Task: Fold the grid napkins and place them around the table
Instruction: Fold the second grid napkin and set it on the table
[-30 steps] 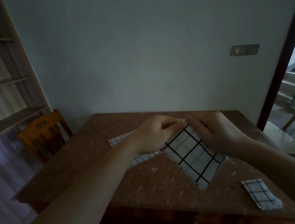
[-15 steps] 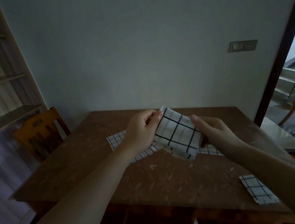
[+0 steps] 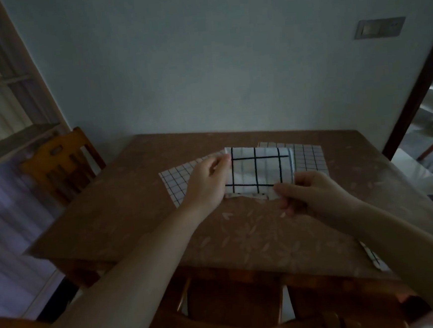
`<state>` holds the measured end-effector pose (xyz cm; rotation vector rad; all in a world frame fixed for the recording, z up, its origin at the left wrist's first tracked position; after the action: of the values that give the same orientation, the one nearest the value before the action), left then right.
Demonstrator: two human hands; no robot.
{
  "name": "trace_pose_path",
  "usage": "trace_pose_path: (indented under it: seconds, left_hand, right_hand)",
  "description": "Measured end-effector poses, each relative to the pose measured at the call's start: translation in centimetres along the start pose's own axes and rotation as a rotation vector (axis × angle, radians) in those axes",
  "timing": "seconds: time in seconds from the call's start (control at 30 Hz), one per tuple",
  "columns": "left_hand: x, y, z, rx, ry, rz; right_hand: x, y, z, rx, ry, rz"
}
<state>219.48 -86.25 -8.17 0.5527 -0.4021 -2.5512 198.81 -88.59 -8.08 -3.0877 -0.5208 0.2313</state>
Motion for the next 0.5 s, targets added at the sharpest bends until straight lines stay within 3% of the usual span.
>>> trace_pose_path:
  seconds: [0.07, 0.17, 0.23, 0.3, 0.43, 0.5]
  left_hand:
    - [-0.3, -0.2, -1.2, -0.153, -0.055, -0.207]
    - [-0.6, -0.8, -2.7, -0.23, 0.031, -0.428]
    - [0.1, -1.0, -4.2, -0.261, 0.07, -0.536]
    - [0.7, -1.3, -5.2, -0.314, 0.02, -0.538]
    - [2.5, -2.4, -6.7, -0.426, -0.132, -0.327]
    - [3.6, -3.6, -7.6, -0.453, -0.089, -0.284]
  right_hand:
    - [-0.5, 0.2, 0.8, 0.044, -0.107, -0.075]
    - [-1.0, 0.4, 2.3, 0.095, -0.387, -0.22]
    - [-1.2, 1.0, 3.2, 0.143, -0.439, -0.235]
    - [-1.3, 1.4, 4.2, 0.195, -0.327, -0.118]
    - [0.8, 0.4, 7.5, 0.451, 0.194, 0.027]
    - [2.1, -0.3, 9.7, 0.487, 0.16, 0.058]
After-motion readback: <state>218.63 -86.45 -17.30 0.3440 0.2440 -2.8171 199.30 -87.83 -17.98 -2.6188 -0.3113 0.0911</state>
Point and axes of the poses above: each hand's wrist, its own y-axis towards the middle knuckle, its own x-axis out of the palm, z = x × y, the point moved 2 cm from there along y, towards the middle knuckle, and after that the axes turned 12 degrees about z, right-handed, at the moved point
